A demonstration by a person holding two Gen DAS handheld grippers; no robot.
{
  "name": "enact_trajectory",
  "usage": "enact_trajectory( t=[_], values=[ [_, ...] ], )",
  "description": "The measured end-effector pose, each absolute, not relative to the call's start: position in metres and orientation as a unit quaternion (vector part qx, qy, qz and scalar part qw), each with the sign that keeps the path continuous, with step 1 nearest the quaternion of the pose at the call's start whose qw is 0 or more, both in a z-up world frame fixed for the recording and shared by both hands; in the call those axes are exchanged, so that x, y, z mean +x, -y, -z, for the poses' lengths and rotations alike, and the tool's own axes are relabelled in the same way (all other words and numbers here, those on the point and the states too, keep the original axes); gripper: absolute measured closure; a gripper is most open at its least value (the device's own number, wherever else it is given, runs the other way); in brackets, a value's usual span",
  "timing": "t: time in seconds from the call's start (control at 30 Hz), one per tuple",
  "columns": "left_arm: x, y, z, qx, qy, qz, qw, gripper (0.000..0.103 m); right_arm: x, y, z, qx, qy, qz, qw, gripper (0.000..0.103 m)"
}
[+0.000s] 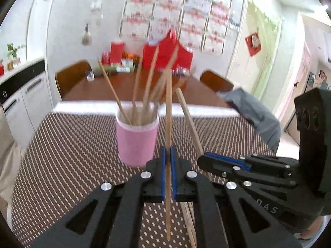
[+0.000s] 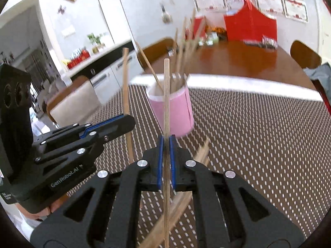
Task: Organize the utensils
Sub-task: 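Lift both held chopsticks over the pink cup and lower them in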
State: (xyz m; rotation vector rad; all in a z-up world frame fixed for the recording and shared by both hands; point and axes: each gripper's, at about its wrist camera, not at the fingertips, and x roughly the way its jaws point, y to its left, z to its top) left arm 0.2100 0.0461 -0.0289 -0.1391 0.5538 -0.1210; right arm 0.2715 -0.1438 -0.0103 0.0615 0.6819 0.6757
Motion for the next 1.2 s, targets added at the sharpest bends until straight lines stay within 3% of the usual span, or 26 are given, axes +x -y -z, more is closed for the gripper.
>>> enact_trajectory(
  t=[0.5, 0.9, 1.2],
  values=[
    [0.252, -0.083, -0.03, -0.063, -0.111, 0.081, 0.989, 0.098, 0.294, 0.116, -0.046, 0.087, -0.14, -0.3, 0.94, 0.097],
    [0.295, -0.101, -0.047, -0.048, -0.065, 0.081, 0.993, 0.098, 0.333, 0.102, -0.065, 0.114, -0.016, -0.247, 0.962, 0.096],
    [0.325, -0.103, -0.02, -0.043, -0.105, 0.083, 0.99, 0.098, 0.355, 0.09, -0.044, 0.11, -0.013, -0.232, 0.966, 0.096]
  ],
)
